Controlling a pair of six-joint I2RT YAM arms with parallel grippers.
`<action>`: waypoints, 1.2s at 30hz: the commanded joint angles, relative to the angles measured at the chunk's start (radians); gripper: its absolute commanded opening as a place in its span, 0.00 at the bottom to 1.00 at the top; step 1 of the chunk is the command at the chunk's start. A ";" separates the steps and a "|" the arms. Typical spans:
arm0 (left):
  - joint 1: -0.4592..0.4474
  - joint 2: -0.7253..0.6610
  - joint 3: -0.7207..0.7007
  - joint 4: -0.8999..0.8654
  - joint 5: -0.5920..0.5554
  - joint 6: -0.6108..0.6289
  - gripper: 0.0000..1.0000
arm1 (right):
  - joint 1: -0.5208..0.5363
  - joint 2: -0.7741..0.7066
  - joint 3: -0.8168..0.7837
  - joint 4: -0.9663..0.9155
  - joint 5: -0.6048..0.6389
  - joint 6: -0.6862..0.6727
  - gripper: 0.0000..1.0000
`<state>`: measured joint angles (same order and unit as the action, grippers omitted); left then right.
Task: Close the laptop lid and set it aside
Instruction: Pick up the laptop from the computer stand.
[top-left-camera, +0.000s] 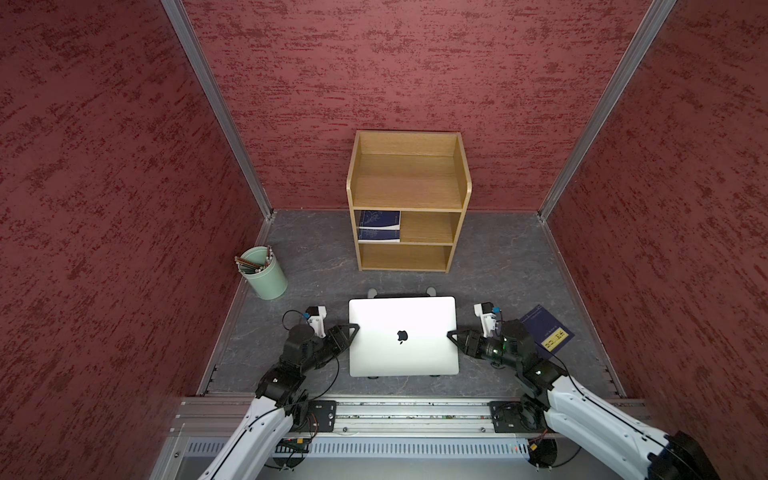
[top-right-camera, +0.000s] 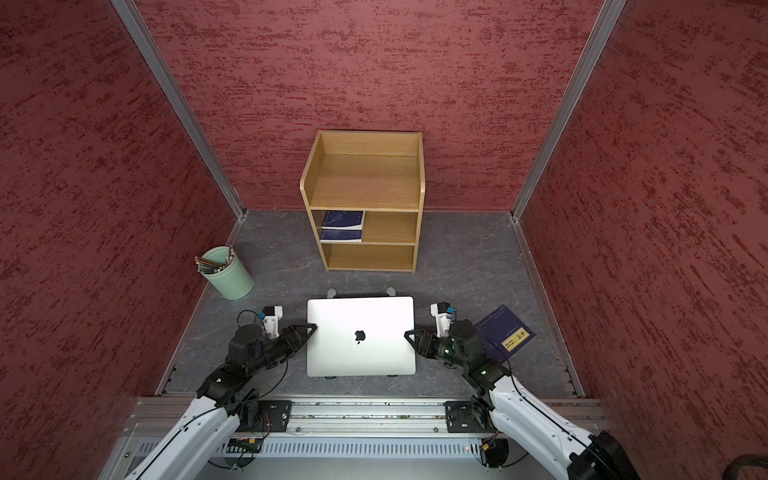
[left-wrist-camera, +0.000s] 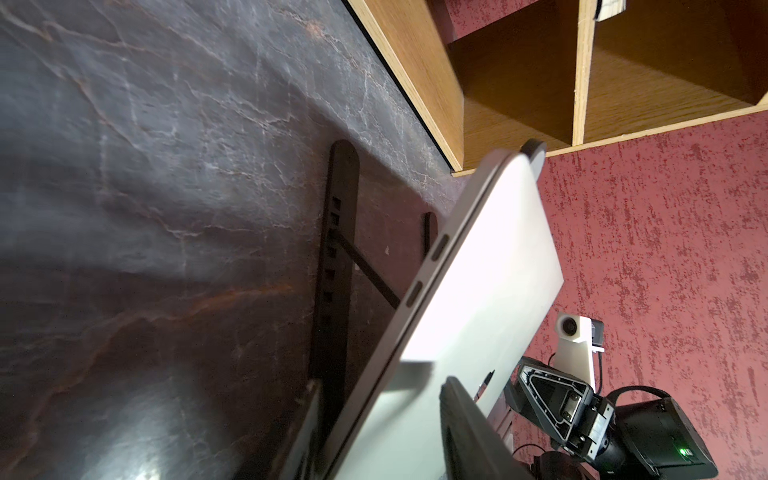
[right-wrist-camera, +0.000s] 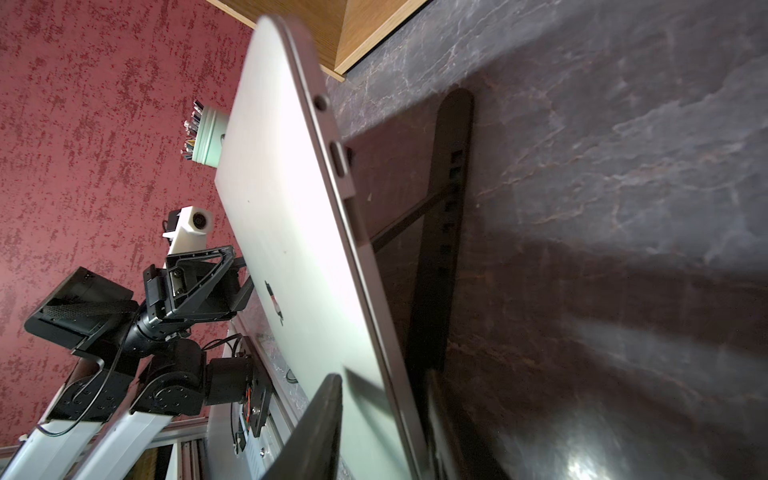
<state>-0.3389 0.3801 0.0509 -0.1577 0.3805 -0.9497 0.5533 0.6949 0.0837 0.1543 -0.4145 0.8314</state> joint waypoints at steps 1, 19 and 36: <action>-0.025 0.011 -0.047 0.010 0.031 -0.007 0.44 | -0.001 -0.007 0.024 0.057 -0.027 0.006 0.35; -0.044 0.000 -0.017 -0.042 -0.043 -0.036 0.44 | 0.001 -0.100 0.094 0.017 -0.091 0.063 0.30; -0.090 0.080 -0.004 0.000 -0.083 -0.042 0.43 | 0.009 -0.104 0.114 0.088 -0.162 0.093 0.29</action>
<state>-0.4007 0.4400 0.0437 -0.1028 0.2470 -0.9798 0.5507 0.6048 0.1417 0.1280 -0.4862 0.9092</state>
